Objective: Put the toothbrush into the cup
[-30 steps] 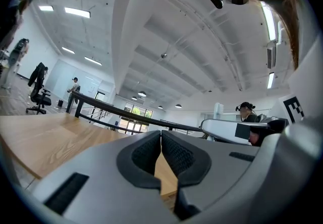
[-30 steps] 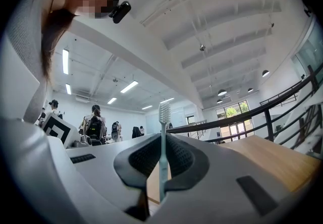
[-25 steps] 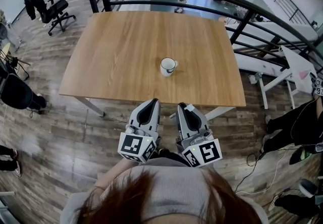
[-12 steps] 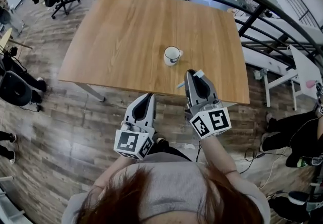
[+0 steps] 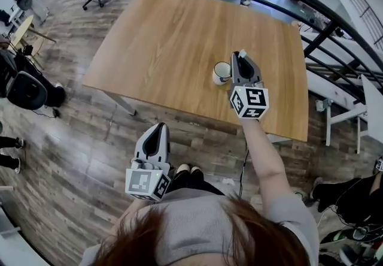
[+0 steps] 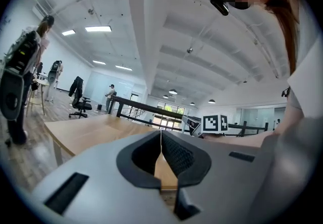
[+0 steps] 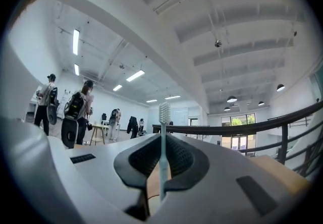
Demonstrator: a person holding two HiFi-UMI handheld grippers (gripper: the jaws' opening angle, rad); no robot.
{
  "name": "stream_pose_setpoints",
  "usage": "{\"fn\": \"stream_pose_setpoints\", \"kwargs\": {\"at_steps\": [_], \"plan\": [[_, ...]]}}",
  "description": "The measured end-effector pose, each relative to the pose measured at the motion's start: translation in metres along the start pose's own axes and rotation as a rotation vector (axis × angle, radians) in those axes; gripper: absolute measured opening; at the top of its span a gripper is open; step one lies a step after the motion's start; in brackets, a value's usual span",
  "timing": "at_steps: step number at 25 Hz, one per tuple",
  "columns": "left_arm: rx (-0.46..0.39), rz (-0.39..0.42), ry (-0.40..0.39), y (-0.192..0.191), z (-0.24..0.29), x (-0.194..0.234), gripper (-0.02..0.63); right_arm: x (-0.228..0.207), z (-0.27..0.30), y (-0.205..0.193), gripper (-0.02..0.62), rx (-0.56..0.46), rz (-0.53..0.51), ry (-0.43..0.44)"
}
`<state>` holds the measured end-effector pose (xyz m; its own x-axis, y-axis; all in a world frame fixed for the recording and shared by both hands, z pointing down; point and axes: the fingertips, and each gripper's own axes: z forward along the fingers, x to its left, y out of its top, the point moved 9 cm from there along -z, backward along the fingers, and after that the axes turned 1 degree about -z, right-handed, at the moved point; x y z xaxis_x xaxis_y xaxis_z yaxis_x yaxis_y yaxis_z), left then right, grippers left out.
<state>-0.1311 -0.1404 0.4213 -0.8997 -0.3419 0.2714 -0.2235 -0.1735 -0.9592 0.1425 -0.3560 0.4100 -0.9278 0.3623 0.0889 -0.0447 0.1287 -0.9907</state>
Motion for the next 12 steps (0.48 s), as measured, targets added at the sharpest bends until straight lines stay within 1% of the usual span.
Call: {"fn": "stream_pose_setpoints", "kwargs": {"at_steps": [2,4,9,12], "plan": [[0.002,-0.003,0.032,0.0,-0.005,0.006,0.008,-0.001,0.015,-0.017,0.031,0.025,-0.038,0.001],[0.01,-0.006,0.048,-0.002,-0.009,0.011,0.008,-0.001,0.025,-0.034,0.031,0.05,-0.051,0.0],[0.021,0.0,0.071,-0.007,-0.019,0.015,0.008,0.002,0.034,-0.067,0.031,0.087,-0.035,-0.027],[0.027,-0.002,0.088,-0.008,-0.021,0.018,0.008,0.004,0.035,-0.081,0.031,0.125,-0.046,-0.041]]}}
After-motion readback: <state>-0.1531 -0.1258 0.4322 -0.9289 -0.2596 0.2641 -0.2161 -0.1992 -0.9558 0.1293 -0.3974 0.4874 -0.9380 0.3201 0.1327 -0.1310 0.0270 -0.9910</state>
